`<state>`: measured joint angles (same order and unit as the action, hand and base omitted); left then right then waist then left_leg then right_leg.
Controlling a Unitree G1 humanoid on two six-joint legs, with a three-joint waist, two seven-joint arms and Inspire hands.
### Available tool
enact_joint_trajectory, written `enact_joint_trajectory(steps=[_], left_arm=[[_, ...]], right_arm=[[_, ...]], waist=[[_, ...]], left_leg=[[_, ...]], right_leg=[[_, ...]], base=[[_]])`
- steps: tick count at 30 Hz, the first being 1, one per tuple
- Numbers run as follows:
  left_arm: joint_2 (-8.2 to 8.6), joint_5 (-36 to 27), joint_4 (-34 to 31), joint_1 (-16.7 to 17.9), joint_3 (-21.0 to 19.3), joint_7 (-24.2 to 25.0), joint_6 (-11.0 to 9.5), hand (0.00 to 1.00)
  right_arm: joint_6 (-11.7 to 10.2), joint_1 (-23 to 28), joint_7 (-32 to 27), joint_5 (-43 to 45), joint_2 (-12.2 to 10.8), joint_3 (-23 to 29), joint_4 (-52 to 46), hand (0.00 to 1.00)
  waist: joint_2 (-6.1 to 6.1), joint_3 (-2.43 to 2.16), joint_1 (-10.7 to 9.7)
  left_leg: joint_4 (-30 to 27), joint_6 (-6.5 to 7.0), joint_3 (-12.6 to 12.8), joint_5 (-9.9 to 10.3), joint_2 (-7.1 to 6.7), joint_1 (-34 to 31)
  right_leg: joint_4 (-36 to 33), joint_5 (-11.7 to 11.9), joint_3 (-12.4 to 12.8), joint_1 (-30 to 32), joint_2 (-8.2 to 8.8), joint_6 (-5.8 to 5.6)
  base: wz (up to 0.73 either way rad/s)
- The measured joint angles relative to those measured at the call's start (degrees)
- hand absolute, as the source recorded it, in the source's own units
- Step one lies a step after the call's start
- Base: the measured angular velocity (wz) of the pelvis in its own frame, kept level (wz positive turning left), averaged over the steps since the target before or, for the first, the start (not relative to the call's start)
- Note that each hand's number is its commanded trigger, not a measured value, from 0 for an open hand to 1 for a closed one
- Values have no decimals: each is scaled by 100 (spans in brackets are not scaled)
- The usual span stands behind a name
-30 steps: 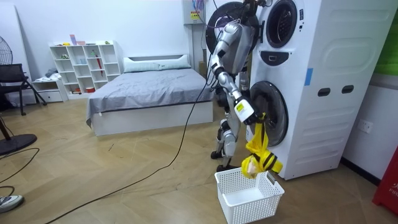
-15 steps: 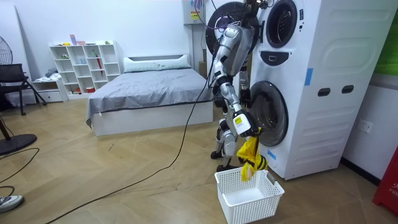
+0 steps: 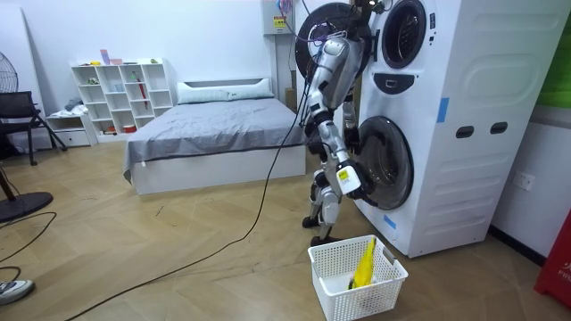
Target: Pick clothes from washing machine
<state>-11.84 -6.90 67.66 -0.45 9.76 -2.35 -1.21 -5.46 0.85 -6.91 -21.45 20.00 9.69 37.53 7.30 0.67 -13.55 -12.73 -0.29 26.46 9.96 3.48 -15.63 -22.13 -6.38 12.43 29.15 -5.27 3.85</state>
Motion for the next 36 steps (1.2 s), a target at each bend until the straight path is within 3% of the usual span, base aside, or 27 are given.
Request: enact_joint_trajectory(steps=[11,21,27,30,31,32,36], left_arm=[[-3,-38,-66,55,116,-71,-93,0],[-2,-37,-82,224,158,-156,-410,0],[-2,-37,-226,362,180,-157,-408,0],[13,-31,-247,452,181,-207,-407,0],[26,-29,-265,504,179,-220,-408,0],[34,-16,-283,530,177,-224,-406,0],[53,23,-483,752,142,-260,-405,0]], right_arm=[[-112,61,-185,78,0,-1,-108,0],[-333,273,-160,100,-1,6,-254,0],[-332,431,-100,141,-2,-27,-169,0],[-319,512,-16,156,-63,-202,366,0],[-310,593,34,95,-152,-226,561,0],[-319,620,66,42,-205,-227,678,0],[-183,757,230,-21,-533,-314,1540,0]], waist=[[2,-2,21],[14,-11,84],[19,-28,123],[-41,-18,158],[-118,-8,186],[-117,-35,215],[-315,-103,453]], left_leg=[[-3,0,-69,-12,-67,17],[5,11,-142,-19,-97,45],[111,10,-333,-21,-114,317],[215,19,-490,-32,-91,657],[225,17,-516,-33,-86,764],[230,17,-520,-33,-86,811],[272,17,-787,-33,-109,1082]], right_leg=[[-151,-129,-102,-1,91,-14],[-95,-164,-190,-93,152,-32],[-1,-222,-419,-450,218,-15],[238,-240,-639,-939,242,0],[309,-270,-747,-1105,266,3],[343,-286,-801,-1179,280,4],[580,-330,-1076,-1604,343,-3]], base=[[7],[5],[18],[36],[42],[39],[34]])
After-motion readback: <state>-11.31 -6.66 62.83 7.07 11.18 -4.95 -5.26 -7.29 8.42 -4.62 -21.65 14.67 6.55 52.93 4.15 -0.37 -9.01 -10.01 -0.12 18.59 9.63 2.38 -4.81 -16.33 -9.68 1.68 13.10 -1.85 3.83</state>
